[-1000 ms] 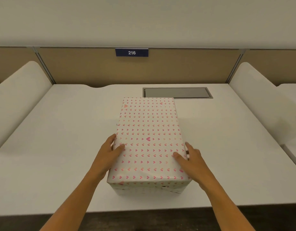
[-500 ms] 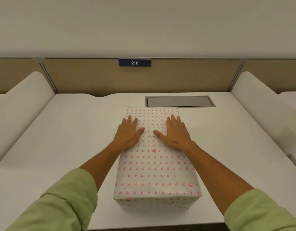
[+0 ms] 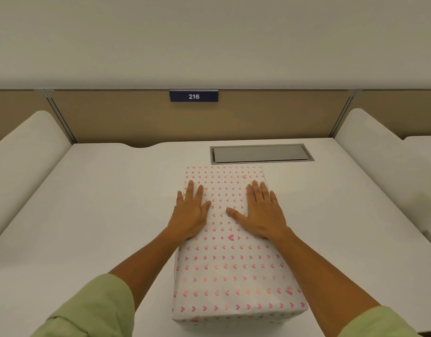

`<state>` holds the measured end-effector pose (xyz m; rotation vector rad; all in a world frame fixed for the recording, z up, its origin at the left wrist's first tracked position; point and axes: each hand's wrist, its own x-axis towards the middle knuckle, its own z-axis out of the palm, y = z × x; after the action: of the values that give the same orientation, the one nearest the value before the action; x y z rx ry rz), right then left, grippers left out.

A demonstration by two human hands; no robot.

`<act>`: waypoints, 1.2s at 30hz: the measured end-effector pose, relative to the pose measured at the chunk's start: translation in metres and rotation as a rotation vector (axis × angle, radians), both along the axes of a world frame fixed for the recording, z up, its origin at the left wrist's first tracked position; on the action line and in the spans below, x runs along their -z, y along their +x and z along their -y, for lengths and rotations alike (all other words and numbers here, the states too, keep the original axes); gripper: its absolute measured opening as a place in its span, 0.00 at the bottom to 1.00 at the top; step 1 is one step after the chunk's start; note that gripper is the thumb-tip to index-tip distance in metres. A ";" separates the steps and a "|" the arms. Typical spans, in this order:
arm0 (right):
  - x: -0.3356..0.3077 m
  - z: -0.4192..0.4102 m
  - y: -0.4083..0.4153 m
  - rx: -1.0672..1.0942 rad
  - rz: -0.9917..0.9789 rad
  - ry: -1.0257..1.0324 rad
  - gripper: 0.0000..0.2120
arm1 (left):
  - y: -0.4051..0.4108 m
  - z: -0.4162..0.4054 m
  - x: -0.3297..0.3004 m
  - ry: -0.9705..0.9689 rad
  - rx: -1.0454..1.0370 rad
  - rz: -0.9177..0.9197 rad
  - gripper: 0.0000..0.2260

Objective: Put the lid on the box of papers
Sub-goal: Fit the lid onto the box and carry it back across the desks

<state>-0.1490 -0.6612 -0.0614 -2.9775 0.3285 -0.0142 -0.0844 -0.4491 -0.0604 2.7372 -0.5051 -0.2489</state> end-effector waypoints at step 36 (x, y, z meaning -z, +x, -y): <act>-0.003 0.030 -0.091 0.379 -0.206 1.670 0.28 | -0.061 -0.038 -0.012 -0.804 -0.638 -0.723 0.26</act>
<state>-0.2402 -0.6909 -0.0585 -1.2457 0.5360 0.3369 -0.1453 -0.4114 -0.0479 1.7217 0.3942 -0.6490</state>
